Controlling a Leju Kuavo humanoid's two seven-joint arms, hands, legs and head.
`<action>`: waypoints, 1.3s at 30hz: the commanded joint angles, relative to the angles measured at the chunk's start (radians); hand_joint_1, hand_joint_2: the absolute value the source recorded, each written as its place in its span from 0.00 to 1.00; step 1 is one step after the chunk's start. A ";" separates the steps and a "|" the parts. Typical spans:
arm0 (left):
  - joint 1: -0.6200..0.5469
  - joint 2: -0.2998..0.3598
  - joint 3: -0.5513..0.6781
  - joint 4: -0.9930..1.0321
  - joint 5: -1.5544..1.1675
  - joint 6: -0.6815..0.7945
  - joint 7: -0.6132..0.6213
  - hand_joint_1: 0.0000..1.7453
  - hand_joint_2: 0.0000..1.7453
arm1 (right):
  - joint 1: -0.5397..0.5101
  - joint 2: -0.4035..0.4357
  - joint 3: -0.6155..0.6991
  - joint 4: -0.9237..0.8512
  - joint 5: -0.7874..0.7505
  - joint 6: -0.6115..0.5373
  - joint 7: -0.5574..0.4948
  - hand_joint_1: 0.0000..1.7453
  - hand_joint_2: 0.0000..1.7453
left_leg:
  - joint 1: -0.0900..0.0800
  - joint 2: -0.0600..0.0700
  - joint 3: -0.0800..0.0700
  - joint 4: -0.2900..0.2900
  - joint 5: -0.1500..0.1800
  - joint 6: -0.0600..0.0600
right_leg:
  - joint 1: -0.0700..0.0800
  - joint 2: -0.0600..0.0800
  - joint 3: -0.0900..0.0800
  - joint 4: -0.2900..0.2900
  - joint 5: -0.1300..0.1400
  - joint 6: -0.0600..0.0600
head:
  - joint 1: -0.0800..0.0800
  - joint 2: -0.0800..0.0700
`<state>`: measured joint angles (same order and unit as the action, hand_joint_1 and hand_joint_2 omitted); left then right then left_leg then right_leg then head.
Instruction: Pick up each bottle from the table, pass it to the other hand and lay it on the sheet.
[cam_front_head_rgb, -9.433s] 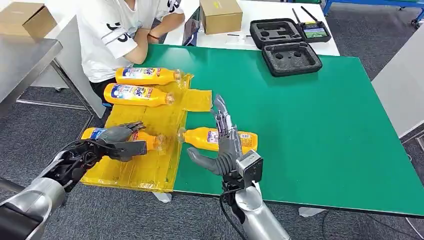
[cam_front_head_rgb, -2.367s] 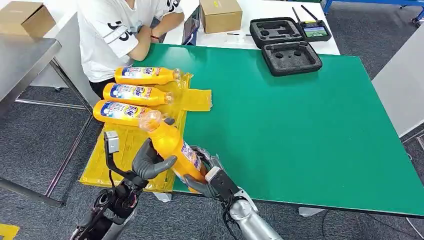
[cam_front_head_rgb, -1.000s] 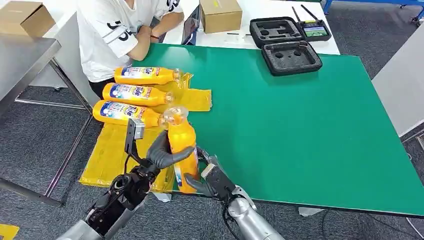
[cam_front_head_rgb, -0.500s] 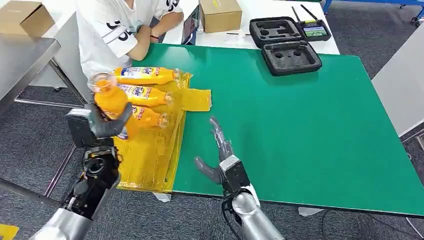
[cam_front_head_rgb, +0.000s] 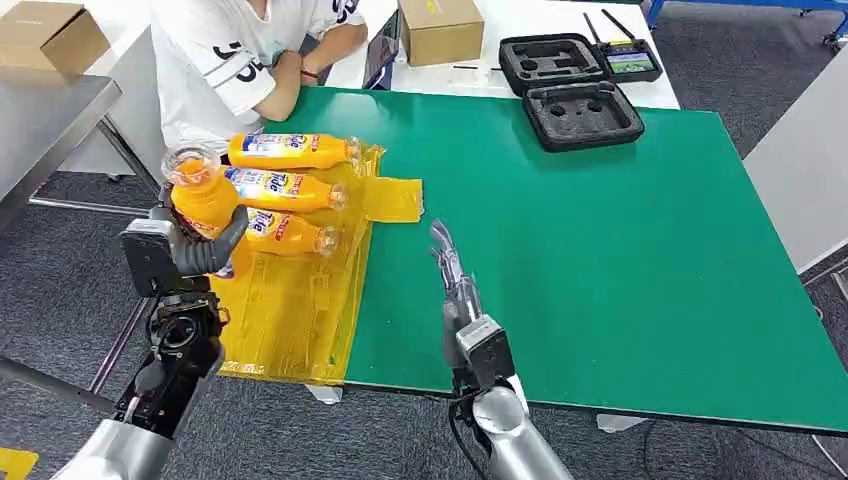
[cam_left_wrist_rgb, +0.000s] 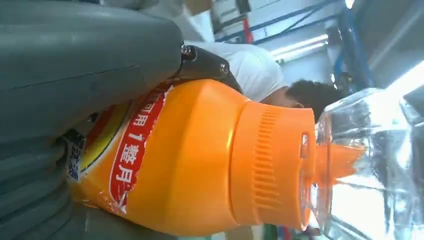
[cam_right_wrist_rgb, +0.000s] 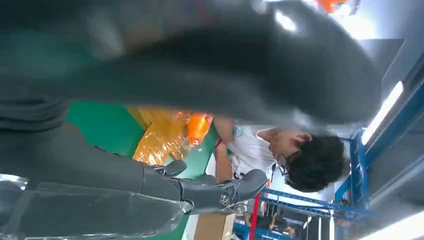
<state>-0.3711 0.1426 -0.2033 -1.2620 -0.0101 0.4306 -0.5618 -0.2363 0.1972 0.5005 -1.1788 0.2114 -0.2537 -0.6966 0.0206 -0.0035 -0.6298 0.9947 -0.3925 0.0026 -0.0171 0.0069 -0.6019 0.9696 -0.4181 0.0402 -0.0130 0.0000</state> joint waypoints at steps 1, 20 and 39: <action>0.095 0.163 0.066 -0.088 -0.195 -0.152 0.153 1.00 1.00 | 0.048 -0.038 -0.048 -0.126 -0.138 -0.017 -0.002 0.00 1.00 | 0.000 0.004 0.006 0.000 -0.003 0.001 | 0.001 0.003 0.005 0.000 -0.002 -0.002 | 0.000 0.000; 0.172 0.512 -0.010 -0.270 -0.314 -0.788 0.386 1.00 1.00 | 0.035 0.006 -0.161 -0.093 -0.227 0.073 -0.002 0.00 1.00 | 0.001 0.000 0.002 0.000 -0.003 -0.001 | 0.002 0.000 0.001 0.000 -0.003 -0.003 | 0.000 0.000; -0.395 0.139 -0.457 0.439 -0.434 -0.774 0.232 1.00 1.00 | -0.205 0.040 0.088 0.047 -0.114 0.039 0.056 0.00 1.00 | 0.000 -0.008 0.003 -0.001 0.001 -0.002 | 0.001 -0.009 0.005 0.000 -0.001 -0.006 | 0.001 0.000</action>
<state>-0.5244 0.4881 -0.4733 -1.1935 -0.4253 -0.3911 -0.3044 -0.3014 0.2433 0.4703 -1.2692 0.0877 -0.2128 -0.6890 0.0215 -0.0047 -0.6299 0.9949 -0.3912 -0.0011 -0.0165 0.0063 -0.6032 0.9697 -0.4172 0.0352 -0.0122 0.0000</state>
